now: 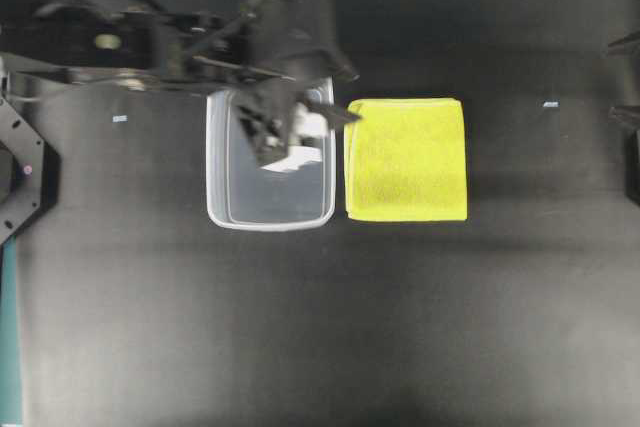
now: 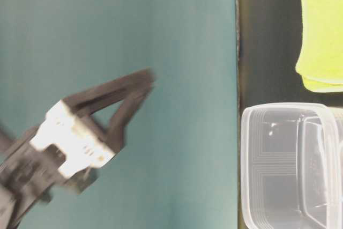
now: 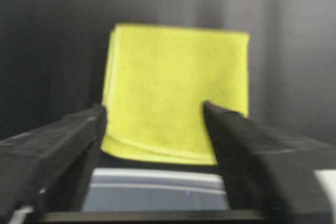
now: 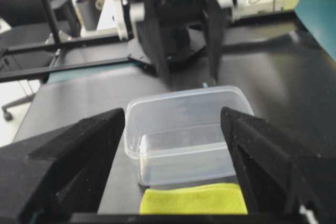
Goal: Place the yellow towel into the container with the left arm.
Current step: 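Move the left gripper over the container toward the yellow towel, then lower the open left gripper onto the yellow towel and close it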
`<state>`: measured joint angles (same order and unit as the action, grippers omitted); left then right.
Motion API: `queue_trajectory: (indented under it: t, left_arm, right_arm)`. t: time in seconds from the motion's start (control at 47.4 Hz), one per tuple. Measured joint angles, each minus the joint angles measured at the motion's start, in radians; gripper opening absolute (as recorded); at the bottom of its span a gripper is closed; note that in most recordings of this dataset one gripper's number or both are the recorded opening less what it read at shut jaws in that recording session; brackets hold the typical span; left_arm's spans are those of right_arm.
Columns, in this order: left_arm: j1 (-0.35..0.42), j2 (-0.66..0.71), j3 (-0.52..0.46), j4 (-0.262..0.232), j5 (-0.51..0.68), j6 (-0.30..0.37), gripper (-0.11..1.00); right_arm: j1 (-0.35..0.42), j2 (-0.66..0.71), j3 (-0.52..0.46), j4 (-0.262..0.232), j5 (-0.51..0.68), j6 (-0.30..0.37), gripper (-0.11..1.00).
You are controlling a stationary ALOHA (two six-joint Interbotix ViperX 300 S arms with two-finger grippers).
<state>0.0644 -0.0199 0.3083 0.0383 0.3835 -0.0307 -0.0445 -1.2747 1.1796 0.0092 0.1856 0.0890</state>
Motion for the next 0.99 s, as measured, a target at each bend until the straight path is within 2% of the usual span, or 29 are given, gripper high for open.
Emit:
queue_trajectory:
  t: [0.042,0.105,0.274,0.401,0.506,0.738,0.991]
  left_arm:
    - [0.002,0.032,-0.025,0.000,0.025,-0.002,0.87]
    - [0.000,0.091,-0.069,0.000,0.074,0.000,0.91]
    - [-0.006,0.239,-0.196,0.002,0.179,0.031,0.91]
    - [-0.012,0.337,-0.270,0.000,0.202,0.097,0.91]
    - [-0.021,0.411,-0.322,0.000,0.210,0.115,0.91]
    - [-0.043,0.560,-0.383,0.002,0.213,0.127,0.91]
    - [-0.043,0.601,-0.405,0.000,0.212,0.130,0.89]
  right_arm:
    - [0.000,0.000,0.002,0.000,0.000,0.000,0.72]
    - [-0.002,-0.002,0.002,0.000,0.000,-0.002,0.72]
    - [-0.002,-0.003,0.002,0.000,-0.002,0.000,0.72]
    - [-0.002,-0.005,0.000,0.000,-0.002,0.000,0.72]
    - [-0.002,-0.009,0.000,0.000,-0.002,0.000,0.71]
    - [-0.002,-0.014,0.002,0.000,-0.002,0.002,0.71]
    - [-0.002,-0.021,0.000,0.000,-0.002,0.052,0.71]
